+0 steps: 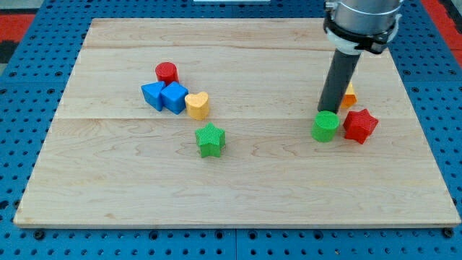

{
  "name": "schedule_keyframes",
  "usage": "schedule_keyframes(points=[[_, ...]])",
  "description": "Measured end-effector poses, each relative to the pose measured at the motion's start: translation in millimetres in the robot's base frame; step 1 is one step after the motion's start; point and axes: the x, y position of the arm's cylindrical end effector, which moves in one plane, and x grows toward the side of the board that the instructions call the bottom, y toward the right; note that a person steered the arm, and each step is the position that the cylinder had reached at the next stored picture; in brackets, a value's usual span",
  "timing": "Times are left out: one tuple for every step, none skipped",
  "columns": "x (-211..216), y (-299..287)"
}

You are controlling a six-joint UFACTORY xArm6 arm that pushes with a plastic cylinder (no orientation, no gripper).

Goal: Push yellow hexagon towards yellow heart

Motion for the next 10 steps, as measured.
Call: schedule_keyframes(points=[[0.0,36.3],[-11.0,75.3],[-27.0,74.7],[-42.8,55.4],[-42.8,3.5],[-42.9,-27.2],[-42.9,-29.5],[-42.9,-29.5],[-38.5,-78.3],[-39.5,-130.9]])
